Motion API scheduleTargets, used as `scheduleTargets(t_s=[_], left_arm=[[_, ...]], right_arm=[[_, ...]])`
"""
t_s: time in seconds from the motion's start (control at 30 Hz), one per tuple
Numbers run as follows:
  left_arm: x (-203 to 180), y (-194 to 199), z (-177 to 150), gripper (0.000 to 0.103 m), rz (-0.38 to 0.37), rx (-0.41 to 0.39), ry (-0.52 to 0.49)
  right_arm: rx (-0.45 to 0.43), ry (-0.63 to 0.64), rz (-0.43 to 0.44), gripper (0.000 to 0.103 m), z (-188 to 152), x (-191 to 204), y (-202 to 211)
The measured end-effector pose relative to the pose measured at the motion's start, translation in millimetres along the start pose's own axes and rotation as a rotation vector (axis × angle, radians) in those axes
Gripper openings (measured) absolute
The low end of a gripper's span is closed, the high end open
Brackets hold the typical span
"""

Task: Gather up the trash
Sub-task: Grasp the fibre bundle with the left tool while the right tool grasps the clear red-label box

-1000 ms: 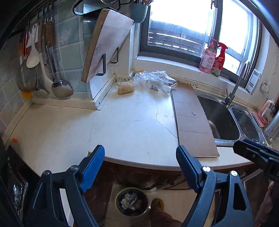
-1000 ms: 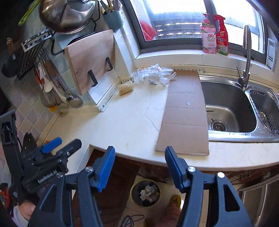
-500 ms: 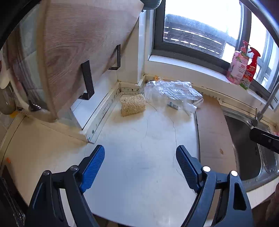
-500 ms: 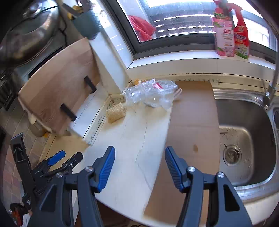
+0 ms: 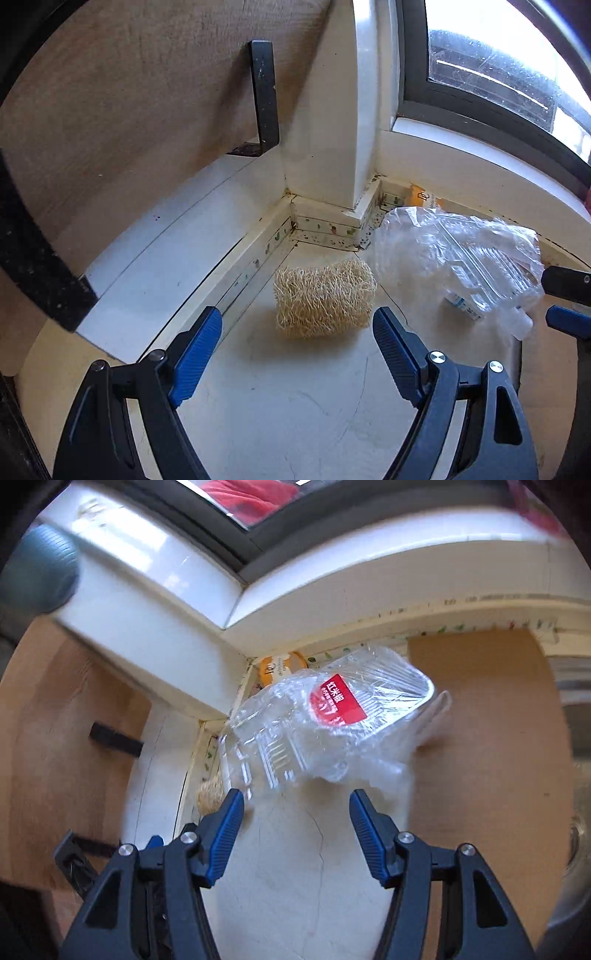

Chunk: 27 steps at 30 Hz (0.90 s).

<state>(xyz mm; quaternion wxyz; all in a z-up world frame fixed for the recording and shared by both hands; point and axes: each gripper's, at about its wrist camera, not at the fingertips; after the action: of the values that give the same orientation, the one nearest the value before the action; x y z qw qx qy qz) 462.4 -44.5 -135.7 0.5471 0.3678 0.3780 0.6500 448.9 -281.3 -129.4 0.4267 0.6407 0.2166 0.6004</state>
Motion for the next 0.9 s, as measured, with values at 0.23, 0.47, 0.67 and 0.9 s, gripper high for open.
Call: scheduleTargets(t_s=[0.23,0.47,0.67,0.9], left_arm=[[-1.8,-27.1,18.8,0.083,-0.015,0.039,0.033],[-5.8,-47.1,28.1,0.09,-0.073,0.11,0.043],[-24.9,-64.9,32.2,0.09,-0.015,0.143,0.002],[-23.4,-85.0,33.3,0.082,-0.007,0.19,0.057]], right_arm=[[0.066,-0.137,0.064,0.06,20.4,-20.3,-42.4],[0.062,-0.104,0.067,0.011,16.0,-26.1,-45.8],[-0.002,-0.087,0.081,0.01,-1.1,-35.9,-19.8],[-0.012,-0.087,0.092,0.01,-19.1,-49.6,-3.5]])
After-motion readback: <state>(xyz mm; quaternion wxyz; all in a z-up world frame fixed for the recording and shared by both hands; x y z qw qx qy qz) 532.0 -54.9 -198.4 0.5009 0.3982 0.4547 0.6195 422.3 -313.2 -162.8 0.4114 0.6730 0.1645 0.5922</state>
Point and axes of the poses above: each gripper's, at about its wrist camera, not at the fingertips, and y roughly against the way its jaws point, x to its left, z to its top, and after that the axes turned 14 degrees about x, right-handed
